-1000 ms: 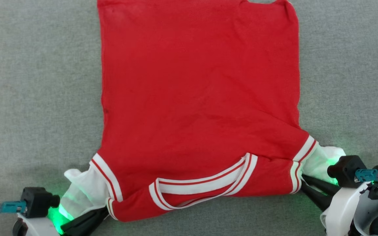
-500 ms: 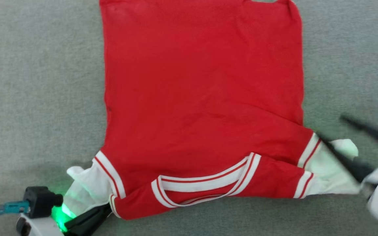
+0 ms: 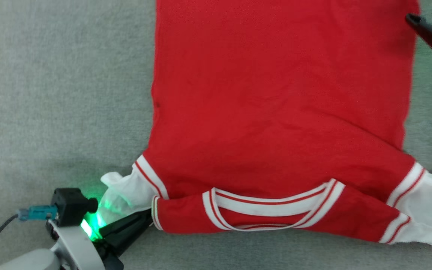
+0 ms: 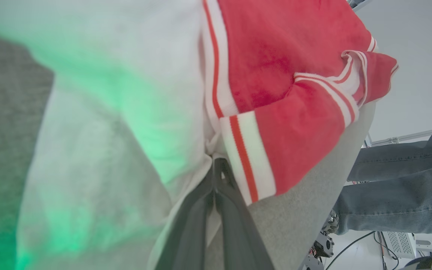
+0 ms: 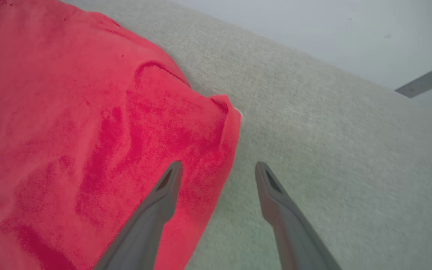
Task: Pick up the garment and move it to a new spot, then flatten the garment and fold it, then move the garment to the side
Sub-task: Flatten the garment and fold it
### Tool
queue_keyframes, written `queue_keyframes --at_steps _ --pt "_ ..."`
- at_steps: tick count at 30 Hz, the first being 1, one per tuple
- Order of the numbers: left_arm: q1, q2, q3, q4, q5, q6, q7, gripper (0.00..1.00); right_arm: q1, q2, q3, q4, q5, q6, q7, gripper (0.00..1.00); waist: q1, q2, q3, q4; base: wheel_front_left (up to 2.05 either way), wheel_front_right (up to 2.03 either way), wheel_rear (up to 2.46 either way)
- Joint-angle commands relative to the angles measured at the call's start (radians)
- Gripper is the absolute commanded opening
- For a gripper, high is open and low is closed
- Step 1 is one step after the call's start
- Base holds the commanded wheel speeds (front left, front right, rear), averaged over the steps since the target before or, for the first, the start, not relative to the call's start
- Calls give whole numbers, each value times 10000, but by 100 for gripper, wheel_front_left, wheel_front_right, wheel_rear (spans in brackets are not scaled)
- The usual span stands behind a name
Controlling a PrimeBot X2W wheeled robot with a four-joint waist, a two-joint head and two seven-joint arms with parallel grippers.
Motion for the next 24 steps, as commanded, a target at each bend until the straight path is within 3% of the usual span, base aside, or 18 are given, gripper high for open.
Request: queue_keyframes --at_steps 1,6,13,15,16,24 --pt "-464 -841 9 630 -86 197 174 0 -321 64 50 291 -81 -19 249 100 0 -1 570 503 0 0 0" --pt "-967 -984 -376 731 -88 244 167 0 -1814 544 445 1658 -409 -17 1550 100 0 -1 1020 754 0 0 0" --pt "-1680 -1205 -855 941 -189 276 133 0 -2649 934 1260 2630 -564 -17 2370 100 0 -1 1341 859 0 0 0" --pt "-1832 -1232 -935 973 -242 283 89 0 -2686 896 1461 2707 -512 -17 2287 11 0 -1 1357 848 0 0 0" --pt "-1885 -1242 -976 998 -256 291 64 0 -2703 881 1549 2734 -454 -17 2215 0 0 -1 1348 833 0 0 0" --pt "-2075 -1001 -975 1066 -454 291 -128 0 -2392 431 1720 2679 14 -17 1187 0 0 -1 744 422 0 0 0"
